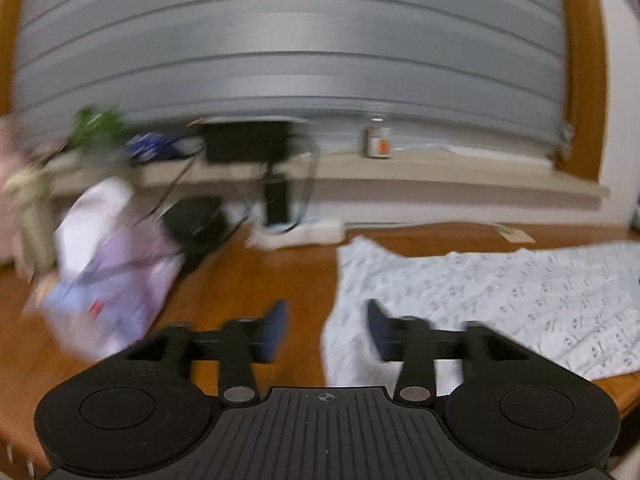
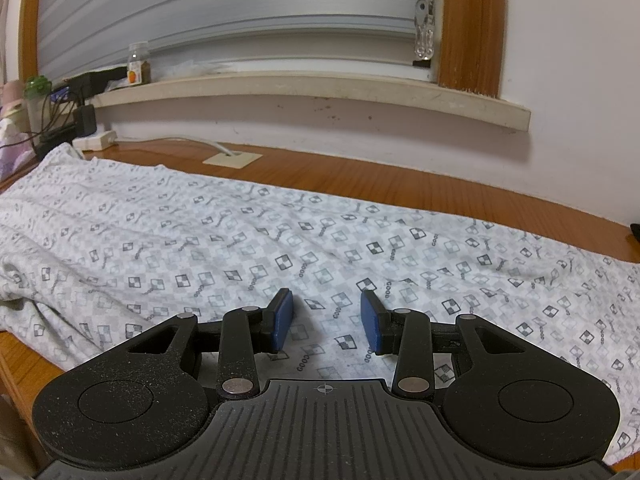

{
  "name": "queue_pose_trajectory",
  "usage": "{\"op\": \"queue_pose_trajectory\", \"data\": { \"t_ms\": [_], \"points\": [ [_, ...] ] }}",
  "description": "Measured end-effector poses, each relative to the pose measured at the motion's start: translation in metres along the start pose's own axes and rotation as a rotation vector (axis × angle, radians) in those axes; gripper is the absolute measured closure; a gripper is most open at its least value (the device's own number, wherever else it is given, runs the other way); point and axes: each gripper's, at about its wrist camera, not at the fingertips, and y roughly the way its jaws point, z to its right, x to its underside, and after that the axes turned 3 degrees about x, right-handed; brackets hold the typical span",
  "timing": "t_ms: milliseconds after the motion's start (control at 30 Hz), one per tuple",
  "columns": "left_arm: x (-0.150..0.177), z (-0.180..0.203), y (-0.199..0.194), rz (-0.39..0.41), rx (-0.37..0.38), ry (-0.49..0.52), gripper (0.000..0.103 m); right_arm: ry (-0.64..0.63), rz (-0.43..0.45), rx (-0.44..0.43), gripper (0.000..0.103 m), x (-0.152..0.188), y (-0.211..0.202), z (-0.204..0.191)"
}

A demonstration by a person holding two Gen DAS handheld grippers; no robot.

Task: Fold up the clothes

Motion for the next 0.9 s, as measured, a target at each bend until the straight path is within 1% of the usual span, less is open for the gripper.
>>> {"op": "queue_pose_trajectory", "data": {
  "t_ms": [33,67,167,267,333,400,433,500,533,567,633,733,800,867,900],
  "points": [
    [-0.008,0.009,0.014,-0.006,0.024,0.04,0.045,0.001,0.0,0.0,0.064,0.0,0.0,0.0],
    [-0.014,0.015,0.028,-0.017,0.053,0.056,0.043,0.002,0.0,0.0,0.064,0.0,0.0,0.0],
    [-0.035,0.028,0.08,-0.071,0.136,0.073,0.042,0.003,0.001,0.0,0.064,0.001,0.0,0.0],
    [-0.053,0.03,0.135,-0.141,0.143,0.073,0.042,0.002,0.001,0.0,0.064,0.001,-0.001,0.0],
    [-0.057,0.033,0.167,-0.201,0.138,0.09,0.043,0.002,0.002,0.001,0.064,0.001,-0.001,0.0],
    [-0.055,0.034,0.193,-0.257,0.123,0.115,0.057,0.0,0.001,0.002,0.064,0.001,-0.001,0.0],
    [-0.052,0.035,0.203,-0.283,0.108,0.132,0.077,-0.003,0.001,0.002,0.064,0.001,-0.001,0.0],
    [-0.046,0.036,0.212,-0.276,0.096,0.17,0.081,-0.009,-0.002,0.002,0.064,0.001,-0.001,-0.001],
    [-0.046,0.034,0.215,-0.266,0.09,0.155,0.086,-0.019,-0.009,-0.001,0.064,-0.001,0.0,-0.001],
    [-0.045,0.033,0.218,-0.255,0.069,0.149,0.088,-0.029,-0.016,-0.003,0.063,-0.002,0.001,-0.001],
    [-0.045,0.034,0.224,-0.229,0.017,0.145,0.088,-0.026,-0.038,-0.009,0.059,-0.007,0.004,0.002],
    [-0.051,0.036,0.237,-0.185,-0.061,0.135,0.088,-0.034,-0.07,-0.012,0.057,-0.016,0.014,0.004],
    [-0.056,0.039,0.247,-0.182,-0.08,0.135,0.088,-0.045,-0.076,0.003,0.057,-0.022,0.022,0.001],
    [-0.061,0.041,0.257,-0.189,-0.096,0.141,0.086,-0.059,-0.084,0.019,0.057,-0.03,0.033,-0.001],
    [-0.063,0.043,0.256,-0.179,-0.104,0.132,0.085,-0.066,-0.087,0.027,0.057,-0.035,0.039,0.0]
  ]
}}
